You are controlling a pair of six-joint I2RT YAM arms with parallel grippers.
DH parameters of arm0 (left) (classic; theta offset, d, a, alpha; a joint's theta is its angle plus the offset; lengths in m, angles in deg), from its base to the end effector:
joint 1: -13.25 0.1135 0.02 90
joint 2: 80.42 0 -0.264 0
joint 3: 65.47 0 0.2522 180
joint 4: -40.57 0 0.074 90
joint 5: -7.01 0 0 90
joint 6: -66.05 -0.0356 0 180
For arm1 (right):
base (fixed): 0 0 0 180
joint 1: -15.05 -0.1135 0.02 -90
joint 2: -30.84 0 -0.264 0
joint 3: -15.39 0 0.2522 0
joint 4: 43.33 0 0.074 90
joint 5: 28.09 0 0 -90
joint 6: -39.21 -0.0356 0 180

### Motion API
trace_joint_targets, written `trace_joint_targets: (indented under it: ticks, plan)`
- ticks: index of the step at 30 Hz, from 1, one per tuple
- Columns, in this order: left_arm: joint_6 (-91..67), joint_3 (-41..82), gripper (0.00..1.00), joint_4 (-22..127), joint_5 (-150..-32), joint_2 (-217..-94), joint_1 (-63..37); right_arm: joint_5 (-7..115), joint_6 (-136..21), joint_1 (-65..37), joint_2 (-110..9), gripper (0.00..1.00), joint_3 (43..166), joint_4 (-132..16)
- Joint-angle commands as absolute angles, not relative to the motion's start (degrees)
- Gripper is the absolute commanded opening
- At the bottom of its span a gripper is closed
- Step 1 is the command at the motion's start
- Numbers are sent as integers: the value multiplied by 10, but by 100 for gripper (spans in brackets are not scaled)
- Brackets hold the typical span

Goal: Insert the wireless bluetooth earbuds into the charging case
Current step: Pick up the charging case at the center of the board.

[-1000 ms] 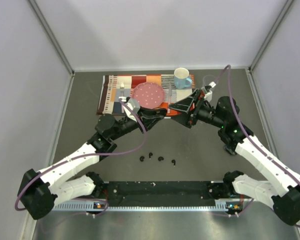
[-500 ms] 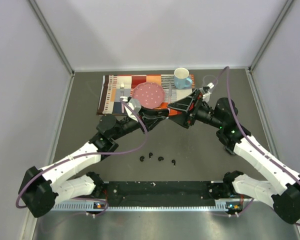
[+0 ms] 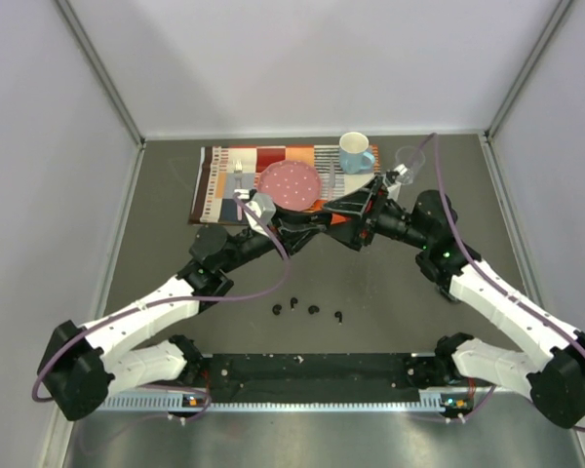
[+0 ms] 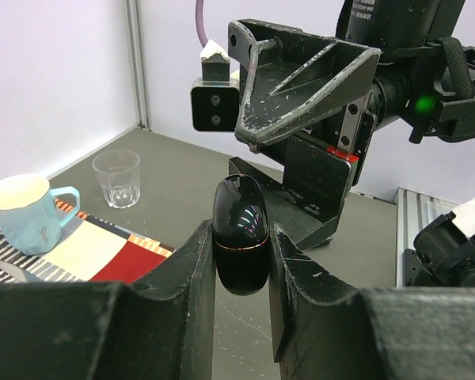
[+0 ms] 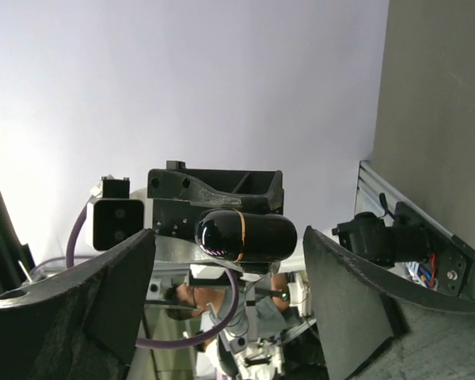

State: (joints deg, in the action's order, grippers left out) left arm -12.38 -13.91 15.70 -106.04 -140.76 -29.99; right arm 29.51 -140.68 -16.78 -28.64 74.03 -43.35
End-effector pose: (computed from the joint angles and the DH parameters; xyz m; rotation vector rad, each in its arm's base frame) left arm 0.1661 -0.1754 0.3340 0.7170 1.1933 -1.0653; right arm 0.1957 0.1439 0.3357 0.4607 1.9864 1.9641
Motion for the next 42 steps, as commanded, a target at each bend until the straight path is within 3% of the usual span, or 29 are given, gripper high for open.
trace_joint_targets:
  ticks: [1, 6, 13, 15, 16, 18, 20, 21, 24, 28, 31, 38, 42]
  plan:
    - [-135, -139, 0, 109, -1049, -1419, -304, 273, -1440, -179, -301, 70, 738, -382]
    - [-138, -130, 0, 106, -1043, -1428, -305, 272, -1451, -183, -309, 59, 732, -365]
    - [-133, -132, 0, 102, -1052, -1430, -304, 277, -1459, -183, -310, 24, 719, -343]
    - [-131, -134, 0, 101, -1054, -1429, -305, 277, -1460, -183, -311, 21, 716, -340]
    - [-129, -135, 0, 100, -1056, -1429, -305, 278, -1460, -183, -310, 14, 715, -338]
    - [-124, -136, 11, 99, -1055, -1429, -304, 280, -1460, -183, -309, 10, 712, -336]
    - [-117, -139, 13, 96, -1052, -1429, -304, 283, -1461, -183, -308, 4, 710, -331]
    - [-113, -140, 23, 96, -1051, -1429, -305, 284, -1462, -182, -306, 2, 710, -330]
    - [-100, -144, 41, 91, -1048, -1432, -304, 287, -1465, -183, -303, 0, 707, -320]
    - [-86, -153, 53, 71, -1041, -1433, -305, 287, -1467, -182, -303, 0, 707, -314]
    - [-80, -163, 57, 44, -1037, -1435, -305, 290, -1476, -183, -302, 0, 702, -298]
    - [-74, -172, 56, 6, -1036, -1448, -305, 290, -1496, -183, -302, 0, 691, -275]
    - [-73, -166, 46, -5, -1038, -1455, -305, 288, -1498, -183, -302, 0, 690, -276]
